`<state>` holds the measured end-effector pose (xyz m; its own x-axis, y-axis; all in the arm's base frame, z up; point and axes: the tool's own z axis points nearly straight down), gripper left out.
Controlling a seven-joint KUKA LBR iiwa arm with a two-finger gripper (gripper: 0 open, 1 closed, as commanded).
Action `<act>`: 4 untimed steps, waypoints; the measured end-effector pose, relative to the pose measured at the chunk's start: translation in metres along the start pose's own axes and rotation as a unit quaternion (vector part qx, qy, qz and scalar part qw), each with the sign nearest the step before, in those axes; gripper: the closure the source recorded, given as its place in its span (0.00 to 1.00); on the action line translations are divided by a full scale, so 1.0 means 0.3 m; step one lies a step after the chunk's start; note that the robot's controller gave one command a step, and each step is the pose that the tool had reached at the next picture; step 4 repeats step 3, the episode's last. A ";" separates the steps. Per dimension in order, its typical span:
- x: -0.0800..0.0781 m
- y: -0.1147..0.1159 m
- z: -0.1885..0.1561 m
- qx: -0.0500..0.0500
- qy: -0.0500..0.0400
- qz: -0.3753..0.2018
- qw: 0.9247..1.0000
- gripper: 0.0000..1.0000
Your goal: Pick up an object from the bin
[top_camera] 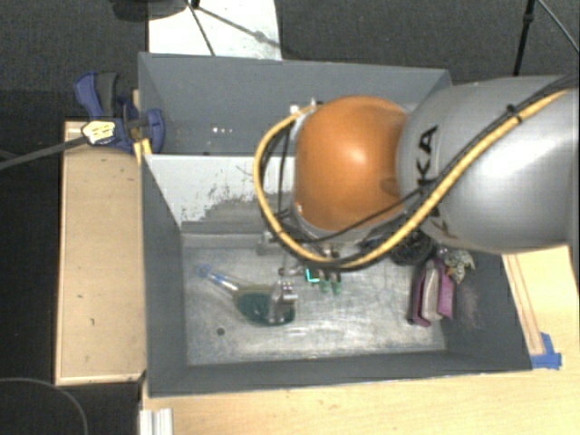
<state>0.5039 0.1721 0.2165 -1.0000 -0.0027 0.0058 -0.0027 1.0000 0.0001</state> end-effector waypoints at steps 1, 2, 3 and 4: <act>0.025 -0.070 0.487 -0.001 -0.005 -0.058 0.998 0.00; 0.019 -0.064 0.471 -0.002 -0.008 -0.056 0.998 1.00; 0.052 -0.150 -0.112 0.000 -0.008 -0.137 0.991 1.00; 0.052 -0.150 -0.112 0.000 -0.008 -0.137 0.991 1.00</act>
Offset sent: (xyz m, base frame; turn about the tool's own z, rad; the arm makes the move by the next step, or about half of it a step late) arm -0.0091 -0.0207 -0.1443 -0.1194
